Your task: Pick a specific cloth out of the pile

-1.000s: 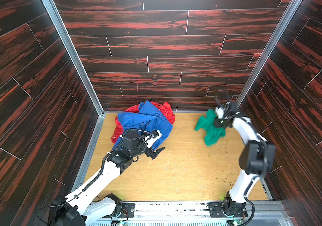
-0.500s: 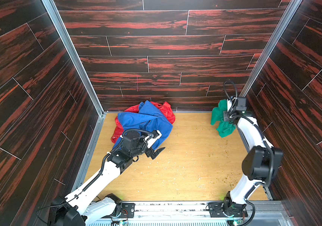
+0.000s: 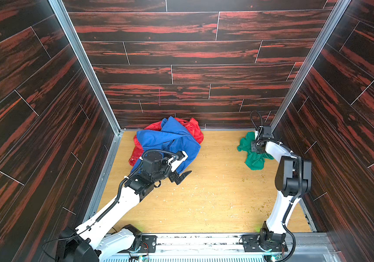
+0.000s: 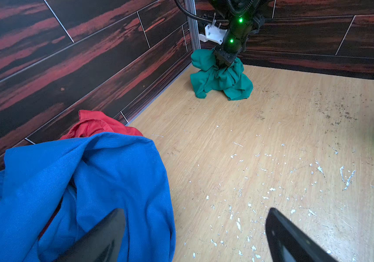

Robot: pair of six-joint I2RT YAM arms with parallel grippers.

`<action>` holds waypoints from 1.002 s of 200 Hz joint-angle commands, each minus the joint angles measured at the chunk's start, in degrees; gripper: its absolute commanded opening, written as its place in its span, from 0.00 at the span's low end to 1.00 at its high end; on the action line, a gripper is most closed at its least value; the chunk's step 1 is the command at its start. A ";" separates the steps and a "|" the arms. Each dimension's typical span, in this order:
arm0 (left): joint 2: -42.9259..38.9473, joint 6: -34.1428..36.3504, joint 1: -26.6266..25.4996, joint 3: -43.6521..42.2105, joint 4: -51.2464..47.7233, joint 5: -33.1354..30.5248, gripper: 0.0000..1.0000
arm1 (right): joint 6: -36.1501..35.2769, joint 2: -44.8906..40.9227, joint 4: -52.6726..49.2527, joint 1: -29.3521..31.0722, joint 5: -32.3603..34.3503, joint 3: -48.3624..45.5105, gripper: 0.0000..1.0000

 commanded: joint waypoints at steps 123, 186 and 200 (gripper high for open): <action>-1.11 1.37 -0.33 1.14 -0.90 0.45 0.99 | 6.02 2.93 -2.47 0.34 -6.53 0.88 0.48; -1.13 1.42 -0.32 1.27 -0.99 0.55 0.99 | 5.78 -3.92 -3.95 0.34 -7.00 1.03 0.62; -1.13 1.42 -0.36 1.25 -0.99 0.55 0.99 | 5.81 -5.70 -4.30 0.34 -7.10 0.88 0.67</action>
